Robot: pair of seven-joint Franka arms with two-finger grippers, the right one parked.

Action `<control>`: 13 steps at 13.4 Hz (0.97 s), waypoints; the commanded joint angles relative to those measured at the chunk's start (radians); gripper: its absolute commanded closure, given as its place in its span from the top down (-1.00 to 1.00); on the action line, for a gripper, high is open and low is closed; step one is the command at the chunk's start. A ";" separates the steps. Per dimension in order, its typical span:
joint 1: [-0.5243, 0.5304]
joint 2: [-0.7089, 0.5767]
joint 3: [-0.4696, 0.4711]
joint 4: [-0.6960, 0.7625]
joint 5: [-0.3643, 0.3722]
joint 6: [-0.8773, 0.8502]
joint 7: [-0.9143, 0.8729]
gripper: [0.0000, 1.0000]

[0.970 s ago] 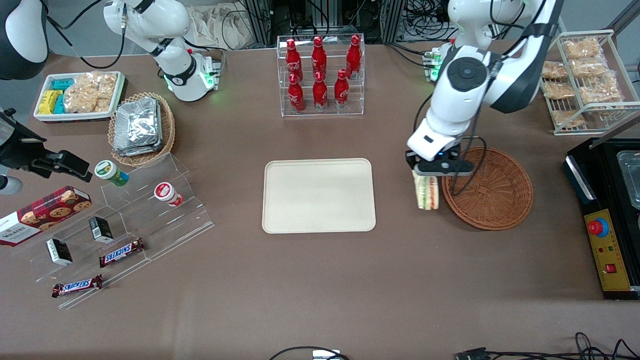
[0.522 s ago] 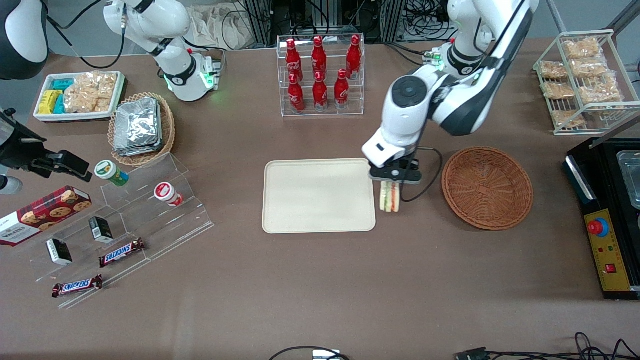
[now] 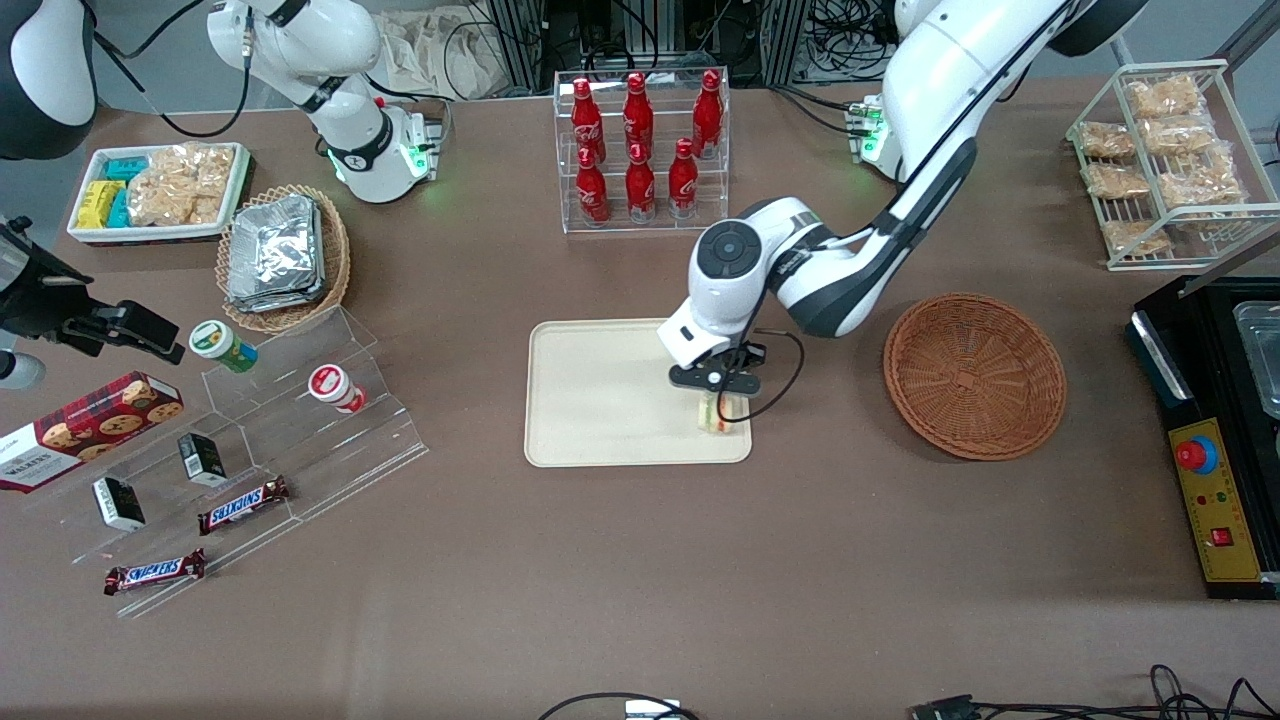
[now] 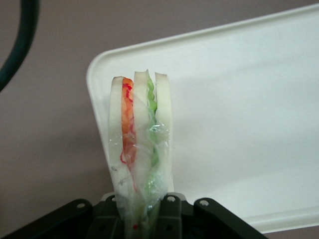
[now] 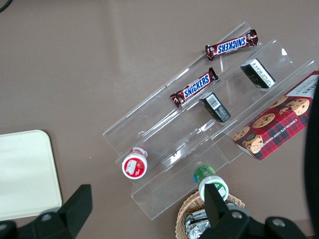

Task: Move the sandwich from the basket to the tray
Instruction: 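Lower the sandwich onto the tray and open the left gripper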

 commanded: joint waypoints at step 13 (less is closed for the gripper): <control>-0.035 0.115 0.000 0.048 0.050 -0.006 -0.126 0.77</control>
